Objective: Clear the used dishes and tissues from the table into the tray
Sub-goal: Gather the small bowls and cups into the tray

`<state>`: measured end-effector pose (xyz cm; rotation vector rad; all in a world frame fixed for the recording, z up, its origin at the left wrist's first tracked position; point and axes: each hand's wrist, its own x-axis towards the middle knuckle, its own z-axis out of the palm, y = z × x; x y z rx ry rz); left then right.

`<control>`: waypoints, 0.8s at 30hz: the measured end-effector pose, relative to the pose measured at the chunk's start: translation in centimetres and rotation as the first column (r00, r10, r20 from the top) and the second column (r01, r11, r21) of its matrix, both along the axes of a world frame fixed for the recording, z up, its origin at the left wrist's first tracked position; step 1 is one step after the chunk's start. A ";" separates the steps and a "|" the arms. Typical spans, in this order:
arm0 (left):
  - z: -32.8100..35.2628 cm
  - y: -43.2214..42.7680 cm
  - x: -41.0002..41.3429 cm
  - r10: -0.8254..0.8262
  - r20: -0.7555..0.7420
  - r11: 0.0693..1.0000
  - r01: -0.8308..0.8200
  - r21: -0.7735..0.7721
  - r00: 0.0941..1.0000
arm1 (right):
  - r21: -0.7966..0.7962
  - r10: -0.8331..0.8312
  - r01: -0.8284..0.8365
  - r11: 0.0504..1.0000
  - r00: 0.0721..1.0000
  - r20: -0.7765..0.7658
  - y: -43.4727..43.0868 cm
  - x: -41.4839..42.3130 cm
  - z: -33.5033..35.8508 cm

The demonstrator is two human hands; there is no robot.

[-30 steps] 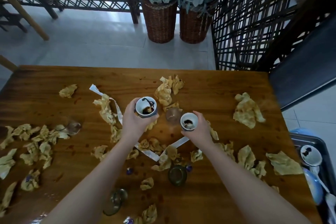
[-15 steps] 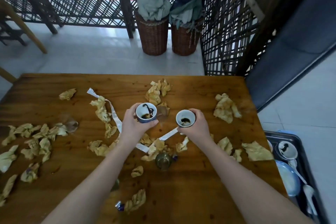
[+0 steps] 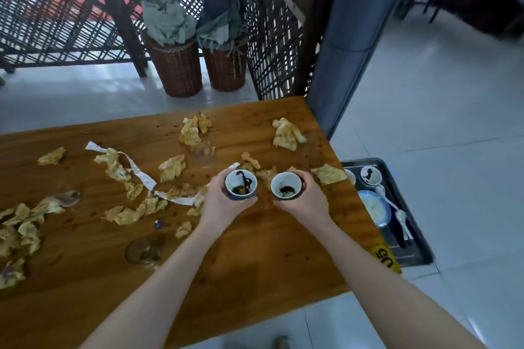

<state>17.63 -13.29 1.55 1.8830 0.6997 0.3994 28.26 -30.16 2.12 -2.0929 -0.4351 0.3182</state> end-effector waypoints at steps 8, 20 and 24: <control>0.2 -9.9 0.9 -0.135 -0.029 0.991 0.135 0.016 0.990 | -0.006 -0.100 0.100 0.995 0.995 0.007 -10.3 -1.1 0.3; -0.1 -28.6 2.6 -0.076 0.005 0.997 0.076 -0.028 0.997 | 0.017 -0.120 0.120 0.993 0.992 -0.037 -29.7 1.2 -0.4; -0.3 -34.4 3.2 -0.064 0.006 0.997 0.064 -0.039 0.998 | 0.024 -0.123 0.124 0.992 0.992 -0.009 -35.5 2.4 -0.2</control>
